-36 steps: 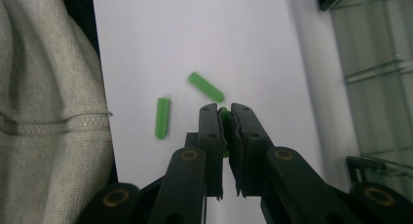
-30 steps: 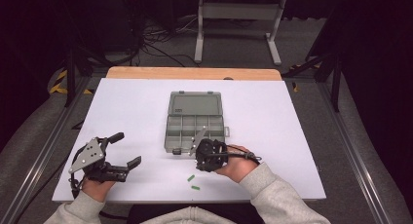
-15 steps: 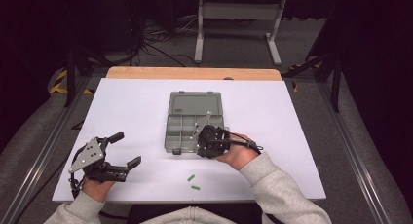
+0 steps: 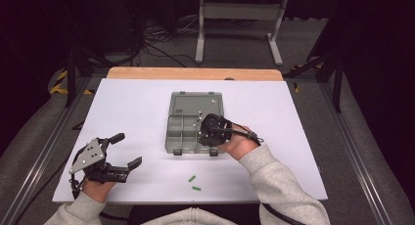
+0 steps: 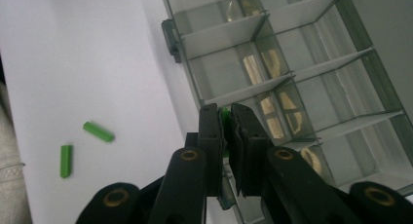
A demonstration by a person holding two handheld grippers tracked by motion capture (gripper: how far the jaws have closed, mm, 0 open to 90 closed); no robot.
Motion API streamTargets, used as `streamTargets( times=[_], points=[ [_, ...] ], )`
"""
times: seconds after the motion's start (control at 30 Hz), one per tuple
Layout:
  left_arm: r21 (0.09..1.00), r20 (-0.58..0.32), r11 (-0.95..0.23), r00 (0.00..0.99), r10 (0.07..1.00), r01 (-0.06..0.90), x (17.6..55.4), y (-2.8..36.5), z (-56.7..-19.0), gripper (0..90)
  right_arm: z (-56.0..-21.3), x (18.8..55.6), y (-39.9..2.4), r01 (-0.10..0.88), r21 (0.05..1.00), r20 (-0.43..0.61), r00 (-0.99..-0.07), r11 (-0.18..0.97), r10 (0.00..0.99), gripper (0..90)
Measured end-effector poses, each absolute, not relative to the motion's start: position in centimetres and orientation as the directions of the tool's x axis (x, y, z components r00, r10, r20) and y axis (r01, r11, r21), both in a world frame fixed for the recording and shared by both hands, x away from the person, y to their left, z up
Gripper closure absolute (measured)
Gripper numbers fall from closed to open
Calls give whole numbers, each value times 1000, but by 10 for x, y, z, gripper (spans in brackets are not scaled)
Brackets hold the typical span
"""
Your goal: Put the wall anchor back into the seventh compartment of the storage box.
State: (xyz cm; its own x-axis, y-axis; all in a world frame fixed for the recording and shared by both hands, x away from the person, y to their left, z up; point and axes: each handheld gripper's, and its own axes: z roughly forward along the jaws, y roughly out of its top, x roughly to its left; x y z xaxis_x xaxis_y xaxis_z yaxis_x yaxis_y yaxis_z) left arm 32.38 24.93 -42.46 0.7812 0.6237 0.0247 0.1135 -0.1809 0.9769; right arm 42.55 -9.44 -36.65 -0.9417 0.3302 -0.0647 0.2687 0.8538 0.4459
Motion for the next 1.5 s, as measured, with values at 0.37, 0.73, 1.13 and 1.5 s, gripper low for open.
streamTargets(
  times=[0.37,0.73,1.13,1.5],
  points=[
    [978,23,-178,782,623,112,324,250,-425,31,-370,444,-96,307,449,-71,-924,839,377,836],
    [977,31,-185,783,622,109,324,250,-424,33,-376,455,-99,339,456,-70,-908,823,412,836],
    [977,32,-186,782,622,109,324,250,-424,34,-390,456,-95,343,430,-66,-911,835,408,836],
    [977,33,-184,780,625,106,324,249,-425,35,-403,458,-94,354,406,-55,-911,843,409,836]
  ],
)
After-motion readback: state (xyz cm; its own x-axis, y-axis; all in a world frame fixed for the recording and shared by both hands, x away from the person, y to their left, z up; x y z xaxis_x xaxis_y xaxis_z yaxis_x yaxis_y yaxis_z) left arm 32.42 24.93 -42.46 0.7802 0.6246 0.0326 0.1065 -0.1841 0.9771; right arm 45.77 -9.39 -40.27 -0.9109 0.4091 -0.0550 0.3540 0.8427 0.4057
